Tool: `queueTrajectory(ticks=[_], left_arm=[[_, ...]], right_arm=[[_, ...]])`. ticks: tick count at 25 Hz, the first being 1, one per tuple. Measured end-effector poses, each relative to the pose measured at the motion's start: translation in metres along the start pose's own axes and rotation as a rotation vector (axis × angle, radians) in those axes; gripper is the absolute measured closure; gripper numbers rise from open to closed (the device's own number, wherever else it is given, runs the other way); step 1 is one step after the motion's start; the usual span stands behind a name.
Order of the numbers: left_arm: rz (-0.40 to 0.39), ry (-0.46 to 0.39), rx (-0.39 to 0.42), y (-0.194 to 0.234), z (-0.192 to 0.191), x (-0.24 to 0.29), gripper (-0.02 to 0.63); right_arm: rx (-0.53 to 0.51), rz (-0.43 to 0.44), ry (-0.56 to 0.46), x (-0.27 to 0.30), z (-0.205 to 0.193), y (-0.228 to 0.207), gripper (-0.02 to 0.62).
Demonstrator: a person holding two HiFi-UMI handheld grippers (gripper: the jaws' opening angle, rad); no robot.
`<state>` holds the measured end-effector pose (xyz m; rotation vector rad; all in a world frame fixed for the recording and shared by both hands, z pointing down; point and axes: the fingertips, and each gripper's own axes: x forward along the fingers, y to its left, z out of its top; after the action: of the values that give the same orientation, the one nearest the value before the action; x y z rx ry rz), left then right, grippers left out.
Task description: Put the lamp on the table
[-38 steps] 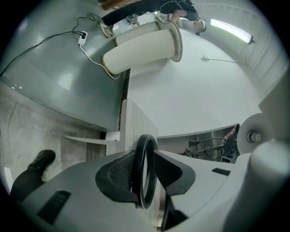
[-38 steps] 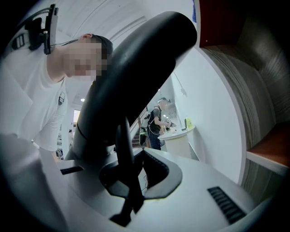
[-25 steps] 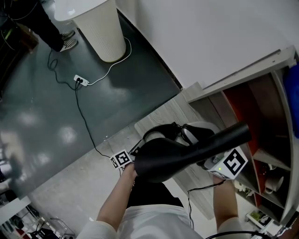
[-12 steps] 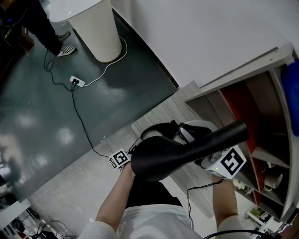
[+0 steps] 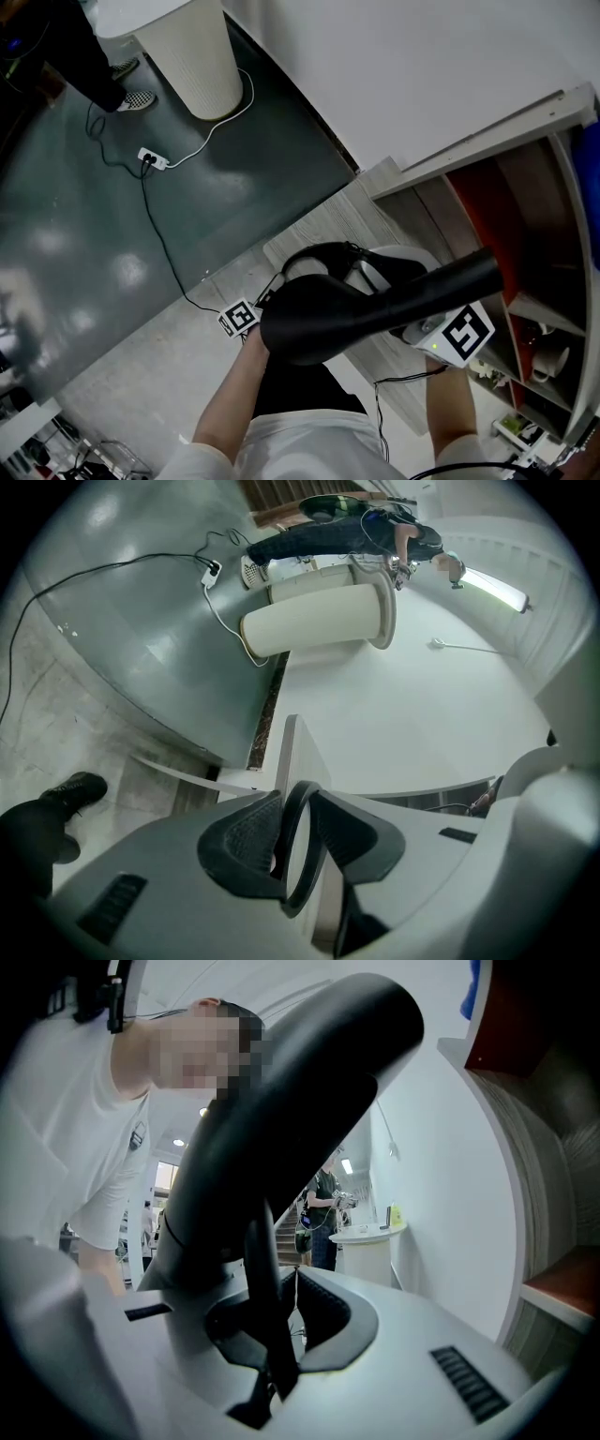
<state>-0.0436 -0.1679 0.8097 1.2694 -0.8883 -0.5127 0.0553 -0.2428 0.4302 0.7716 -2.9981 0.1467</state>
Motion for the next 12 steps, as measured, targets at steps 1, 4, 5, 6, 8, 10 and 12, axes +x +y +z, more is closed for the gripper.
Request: queueTrajectory(ticks=[1, 4, 5, 6, 8, 10, 12], left_arm=[[0.01, -0.003, 0.003, 0.002, 0.0, -0.001, 0.494], [-0.014, -0.015, -0.026, 0.001, 0.0, -0.001, 0.494], [-0.031, -0.016, -0.035, -0.002, 0.0, 0.0, 0.494], [-0.039, -0.014, -0.032, -0.004, 0.0, 0.0, 0.494], [-0.012, -0.003, 0.006, -0.001, 0.0, -0.002, 0.494], [0.0, 0.01, 0.038, 0.0, 0.0, -0.002, 0.494], [0.004, 0.035, 0.08, 0.0, -0.002, -0.002, 0.494]], right_arm=[[0.007, -0.004, 0.002, 0.001, 0.001, 0.0, 0.577], [0.01, -0.01, 0.022, -0.006, -0.009, -0.003, 0.575], [0.008, -0.016, 0.035, -0.009, -0.012, -0.003, 0.574], [0.008, -0.022, 0.05, -0.007, -0.012, -0.004, 0.569], [0.017, -0.032, 0.075, -0.002, -0.011, -0.003, 0.501], [0.024, -0.041, 0.085, -0.007, -0.015, -0.004, 0.488], [0.019, -0.048, 0.094, -0.017, -0.021, -0.006, 0.487]])
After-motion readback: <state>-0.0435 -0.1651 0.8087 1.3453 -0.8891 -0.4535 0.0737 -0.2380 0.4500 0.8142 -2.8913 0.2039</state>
